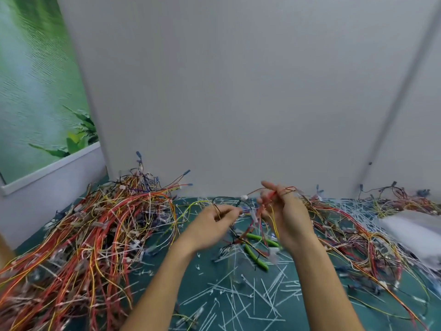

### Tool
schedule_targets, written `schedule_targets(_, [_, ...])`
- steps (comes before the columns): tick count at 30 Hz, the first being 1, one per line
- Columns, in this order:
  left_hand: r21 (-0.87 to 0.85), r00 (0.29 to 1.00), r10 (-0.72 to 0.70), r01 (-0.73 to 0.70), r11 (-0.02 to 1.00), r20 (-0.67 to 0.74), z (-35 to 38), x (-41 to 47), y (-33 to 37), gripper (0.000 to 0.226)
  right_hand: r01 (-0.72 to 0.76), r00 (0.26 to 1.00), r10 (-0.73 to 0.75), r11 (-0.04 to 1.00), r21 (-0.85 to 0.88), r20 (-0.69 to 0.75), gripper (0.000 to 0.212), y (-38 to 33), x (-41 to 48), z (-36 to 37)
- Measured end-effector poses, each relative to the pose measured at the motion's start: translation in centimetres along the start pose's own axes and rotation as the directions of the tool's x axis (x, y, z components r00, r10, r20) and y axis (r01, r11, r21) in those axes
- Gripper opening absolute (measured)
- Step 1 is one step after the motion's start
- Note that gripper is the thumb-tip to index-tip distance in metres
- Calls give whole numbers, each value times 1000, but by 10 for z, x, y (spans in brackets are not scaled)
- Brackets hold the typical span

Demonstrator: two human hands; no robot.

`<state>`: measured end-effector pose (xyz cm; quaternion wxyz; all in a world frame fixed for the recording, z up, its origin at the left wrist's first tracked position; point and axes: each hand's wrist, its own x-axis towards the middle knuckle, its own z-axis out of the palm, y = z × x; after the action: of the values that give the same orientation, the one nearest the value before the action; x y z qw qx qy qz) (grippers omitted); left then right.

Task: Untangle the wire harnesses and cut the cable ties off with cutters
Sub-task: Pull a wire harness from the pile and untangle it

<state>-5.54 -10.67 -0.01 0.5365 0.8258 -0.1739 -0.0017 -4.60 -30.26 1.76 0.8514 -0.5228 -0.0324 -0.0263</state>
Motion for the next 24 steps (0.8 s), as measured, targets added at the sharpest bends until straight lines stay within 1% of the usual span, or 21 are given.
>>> schedule_targets(2, [-61,998,0,4,998,69,12,-3,9,41,-67,994,48,977,201,96,36,3,-1,8])
schedule_targets(3, [-121,992,2,14,993,127,18,-6,14,44,-77,992,55,978,191,116,36,8,0,9])
schedule_targets(4, [-160,980,11,22,987,201,21,-10,18,41,-56,993,47,995,81,109,36,12,1,9])
schedule_targets(6, [-165,943,29,28,986,333,23,-17,23,31,32,994,0,954,-297,110,36,15,-1,5])
schedule_targets(7, [-177,929,31,38,983,369,22,-20,26,27,38,995,6,906,-422,102,37,15,1,-2])
schedule_targets(8, [-211,925,36,49,976,379,21,-21,27,26,7,997,31,884,-468,73,40,15,4,-11])
schedule_targets(9, [-257,932,43,54,965,359,19,-22,29,26,-65,995,91,913,-403,47,45,13,7,-21])
schedule_targets(10, [-304,948,51,50,951,314,16,-22,31,27,-168,982,185,952,-255,44,47,11,8,-27])
schedule_targets(12, [-384,974,72,16,923,215,10,-23,34,32,-338,938,335,941,14,91,46,6,7,-34])
schedule_targets(13, [-419,980,87,-3,908,181,6,-23,34,36,-375,922,366,925,56,124,49,6,7,-36])
schedule_targets(14, [-451,983,103,-23,892,154,2,-24,34,37,-385,916,380,923,13,128,53,4,6,-35])
schedule_targets(15, [-482,984,121,-45,875,129,-2,-24,33,35,-376,917,385,922,-97,101,59,5,6,-35])
schedule_targets(16, [-515,984,143,-67,855,109,-7,-26,32,32,-336,932,361,899,-280,43,69,8,4,-35])
schedule_targets(17, [-533,980,176,-100,840,92,-12,-27,32,29,-287,950,311,821,-493,-35,82,11,4,-36])
schedule_targets(18, [-525,973,217,-143,839,82,-18,-28,32,29,-242,967,233,736,-632,-99,94,14,3,-38])
schedule_targets(19, [-494,963,254,-179,851,88,-22,-30,32,31,-195,981,135,713,-674,-140,101,17,4,-40])
schedule_targets(20, [-456,956,266,-184,871,121,-27,-31,31,34,-158,985,82,789,-594,-153,100,20,8,-44])
schedule_targets(21, [-418,950,252,-155,895,186,-30,-31,29,34,-134,987,89,913,-386,-132,90,21,11,-46])
schedule_targets(22, [-369,936,226,-116,922,270,-32,-32,27,31,-117,992,107,981,-158,-69,74,21,13,-47])
schedule_targets(23, [-301,919,192,-86,950,344,-33,-32,26,26,-100,995,101,994,42,-14,56,19,14,-47])
schedule_targets(24, [-221,912,148,-64,973,383,-34,-33,25,23,-70,997,68,986,150,22,39,16,14,-47])
